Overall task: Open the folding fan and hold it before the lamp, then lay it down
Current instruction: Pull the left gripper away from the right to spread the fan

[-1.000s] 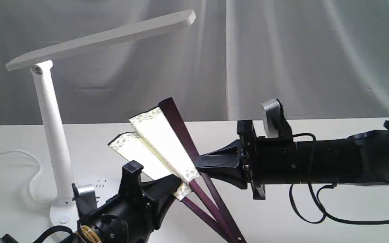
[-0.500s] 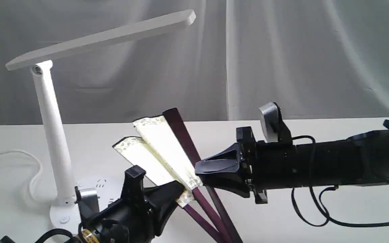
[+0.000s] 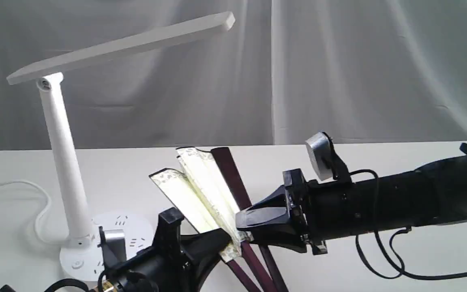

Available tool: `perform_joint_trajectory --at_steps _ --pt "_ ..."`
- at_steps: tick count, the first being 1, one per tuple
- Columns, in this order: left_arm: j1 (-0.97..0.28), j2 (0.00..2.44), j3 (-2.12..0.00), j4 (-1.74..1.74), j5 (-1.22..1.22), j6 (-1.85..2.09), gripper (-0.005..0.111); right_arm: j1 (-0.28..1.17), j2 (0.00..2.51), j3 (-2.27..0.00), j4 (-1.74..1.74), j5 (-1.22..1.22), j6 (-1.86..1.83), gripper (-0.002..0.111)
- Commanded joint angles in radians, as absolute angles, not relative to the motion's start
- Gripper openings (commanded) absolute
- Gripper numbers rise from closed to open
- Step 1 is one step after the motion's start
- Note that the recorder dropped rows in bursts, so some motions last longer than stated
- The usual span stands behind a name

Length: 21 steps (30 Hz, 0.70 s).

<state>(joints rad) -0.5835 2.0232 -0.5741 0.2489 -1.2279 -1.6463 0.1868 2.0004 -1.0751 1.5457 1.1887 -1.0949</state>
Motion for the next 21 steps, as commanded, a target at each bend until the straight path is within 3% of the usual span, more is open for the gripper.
perform_joint_trajectory --at_steps 1,4,21 --pt "-0.590 2.026 -0.559 0.260 -1.221 -1.642 0.000 0.187 1.986 -1.071 1.558 1.221 -1.099 0.014" --pt "-0.590 2.026 -0.559 0.260 -1.221 -1.642 0.000 0.187 1.986 -1.071 1.558 1.221 -1.099 0.000" --pt "-0.586 2.024 -0.496 0.279 -1.221 -1.648 0.000 0.094 1.986 -1.071 1.576 1.193 -1.103 0.000"
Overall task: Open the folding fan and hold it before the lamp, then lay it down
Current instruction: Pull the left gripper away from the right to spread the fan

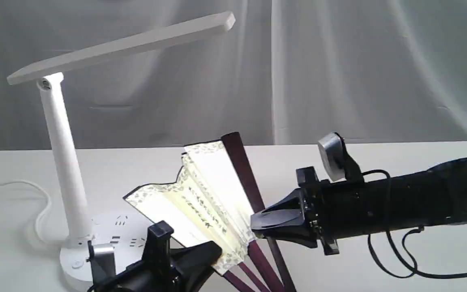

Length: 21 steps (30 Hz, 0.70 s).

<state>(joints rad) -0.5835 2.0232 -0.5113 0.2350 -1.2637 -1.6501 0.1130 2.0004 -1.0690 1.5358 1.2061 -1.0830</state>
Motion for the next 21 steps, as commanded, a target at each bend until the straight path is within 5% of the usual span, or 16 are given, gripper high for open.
perform_joint_trajectory --at_steps 1,21 --pt "-0.586 2.021 -0.496 0.293 -1.221 -1.648 0.000 0.092 1.986 -1.071 1.576 1.184 -1.103 0.000" --pt "-0.586 1.916 -0.465 0.263 -1.221 -1.640 0.000 0.079 2.031 -1.071 1.709 1.121 -1.087 0.000"
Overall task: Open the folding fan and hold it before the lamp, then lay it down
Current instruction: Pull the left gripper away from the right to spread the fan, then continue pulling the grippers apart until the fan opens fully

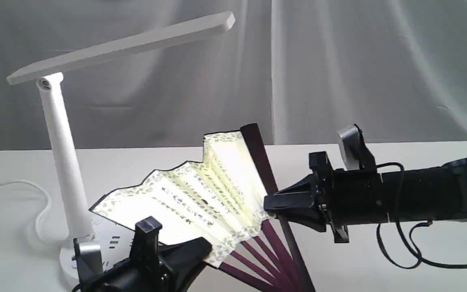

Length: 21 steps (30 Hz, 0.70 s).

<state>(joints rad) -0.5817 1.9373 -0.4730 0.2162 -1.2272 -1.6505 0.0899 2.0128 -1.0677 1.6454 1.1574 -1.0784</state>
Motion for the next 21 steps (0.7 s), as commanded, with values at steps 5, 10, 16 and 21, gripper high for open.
perform_joint_trajectory --at_steps 5,10,16,21 --pt "-0.586 1.882 -0.465 0.263 -1.221 -1.637 0.000 0.079 2.067 -1.071 1.734 1.128 -1.080 0.000" --pt "-0.586 1.876 -0.465 0.263 -1.221 -1.627 0.000 0.079 2.075 -1.071 1.744 1.109 -1.080 0.000" --pt "-0.586 1.876 -0.465 0.264 -1.221 -1.620 0.000 0.059 2.075 -1.071 1.744 1.057 -1.080 0.000" --pt "-0.586 1.876 -0.465 0.267 -1.221 -1.620 0.000 -0.003 2.075 -1.071 1.744 1.057 -1.080 0.000"
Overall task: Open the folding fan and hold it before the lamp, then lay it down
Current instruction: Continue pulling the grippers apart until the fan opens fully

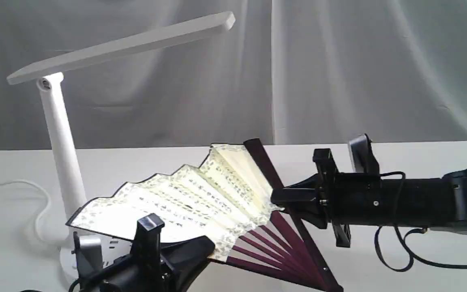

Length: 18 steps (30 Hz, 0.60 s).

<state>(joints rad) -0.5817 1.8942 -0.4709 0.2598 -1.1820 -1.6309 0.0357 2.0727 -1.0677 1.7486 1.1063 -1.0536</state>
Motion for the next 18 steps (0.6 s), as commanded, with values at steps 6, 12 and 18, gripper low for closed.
perform_joint_trajectory --at_steps 6,12,18 --pt "-0.586 1.876 -0.465 0.265 -1.221 -1.622 0.000 -0.069 2.075 -1.071 1.744 1.054 -1.080 0.000" --pt "-0.586 1.876 -0.472 0.256 -1.221 -1.622 0.000 -0.113 2.075 -1.071 1.744 1.050 -1.080 0.000" --pt "-0.586 1.876 -0.472 0.248 -1.221 -1.622 0.000 -0.178 2.075 -1.071 1.744 1.048 -1.080 0.000"
